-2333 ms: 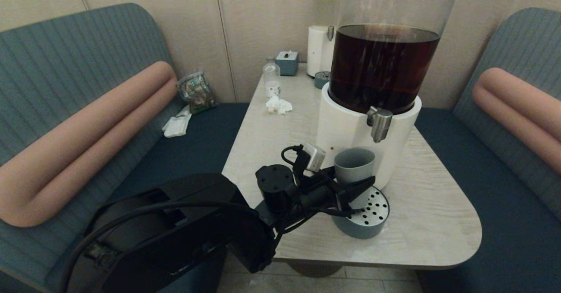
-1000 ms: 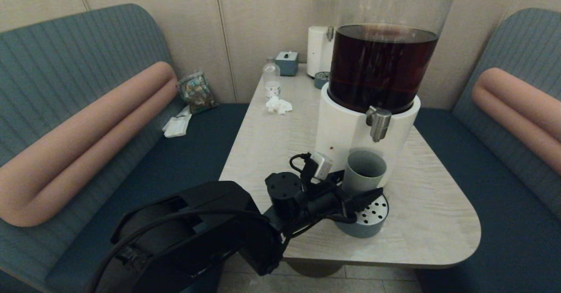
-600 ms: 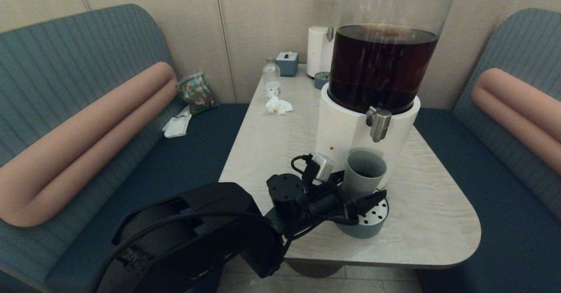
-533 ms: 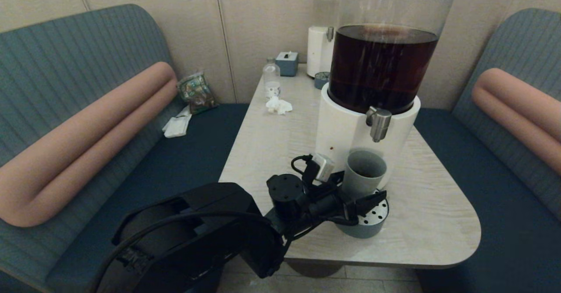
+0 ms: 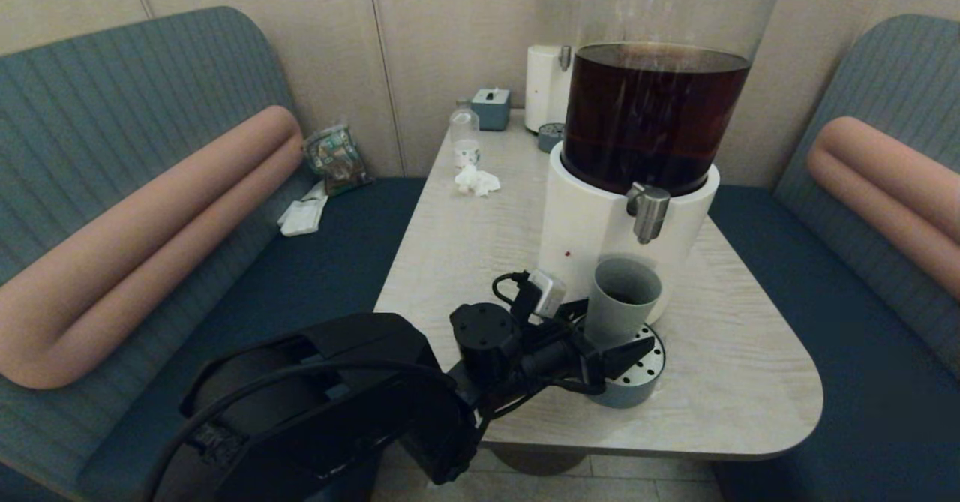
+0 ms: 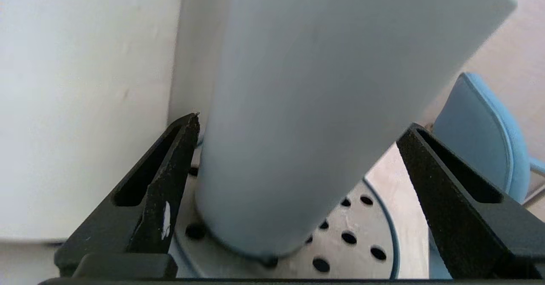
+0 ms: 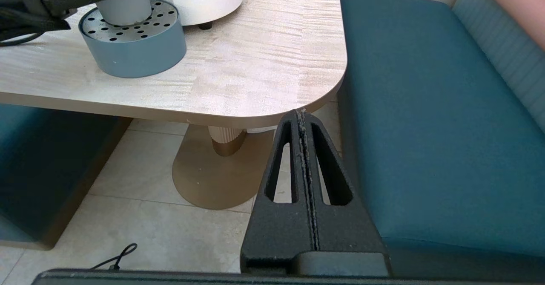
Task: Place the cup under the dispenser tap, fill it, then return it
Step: Place it under the water dispenser
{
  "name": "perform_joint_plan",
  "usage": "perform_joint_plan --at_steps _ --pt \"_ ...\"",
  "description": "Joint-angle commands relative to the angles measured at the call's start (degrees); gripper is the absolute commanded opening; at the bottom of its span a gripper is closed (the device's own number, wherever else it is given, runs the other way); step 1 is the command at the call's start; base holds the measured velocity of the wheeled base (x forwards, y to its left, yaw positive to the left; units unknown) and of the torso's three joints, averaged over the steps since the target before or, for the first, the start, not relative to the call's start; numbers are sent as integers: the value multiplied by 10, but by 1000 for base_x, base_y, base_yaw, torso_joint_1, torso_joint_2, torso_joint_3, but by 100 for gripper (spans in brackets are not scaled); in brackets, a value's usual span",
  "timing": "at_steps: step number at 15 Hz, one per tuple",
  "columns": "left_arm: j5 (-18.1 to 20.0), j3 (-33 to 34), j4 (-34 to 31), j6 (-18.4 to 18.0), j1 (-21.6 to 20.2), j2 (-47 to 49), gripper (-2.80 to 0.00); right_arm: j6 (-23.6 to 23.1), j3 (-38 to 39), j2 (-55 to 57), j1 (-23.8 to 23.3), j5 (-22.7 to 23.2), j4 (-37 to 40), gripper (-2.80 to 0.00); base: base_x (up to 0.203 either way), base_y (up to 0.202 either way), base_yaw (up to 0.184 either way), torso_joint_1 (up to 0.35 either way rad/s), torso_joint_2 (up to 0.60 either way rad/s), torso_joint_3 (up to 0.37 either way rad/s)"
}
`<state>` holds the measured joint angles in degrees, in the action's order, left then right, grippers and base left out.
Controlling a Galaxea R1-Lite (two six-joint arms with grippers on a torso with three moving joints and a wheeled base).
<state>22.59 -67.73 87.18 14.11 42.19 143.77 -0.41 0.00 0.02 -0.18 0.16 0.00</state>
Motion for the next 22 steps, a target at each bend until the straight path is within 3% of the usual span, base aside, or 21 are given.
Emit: perform_joint_plan --at_steps 1,9,22 --pt "2 14 5 1 1 -13 0 0 0 0 0 0 0 -280 0 0 0 0 0 0" --pt "0 82 5 0 0 -65 0 0 0 0 0 0 0 -280 0 0 0 0 0 0" --pt "2 260 5 -3 1 -173 0 0 0 0 0 0 0 -280 0 0 0 0 0 0"
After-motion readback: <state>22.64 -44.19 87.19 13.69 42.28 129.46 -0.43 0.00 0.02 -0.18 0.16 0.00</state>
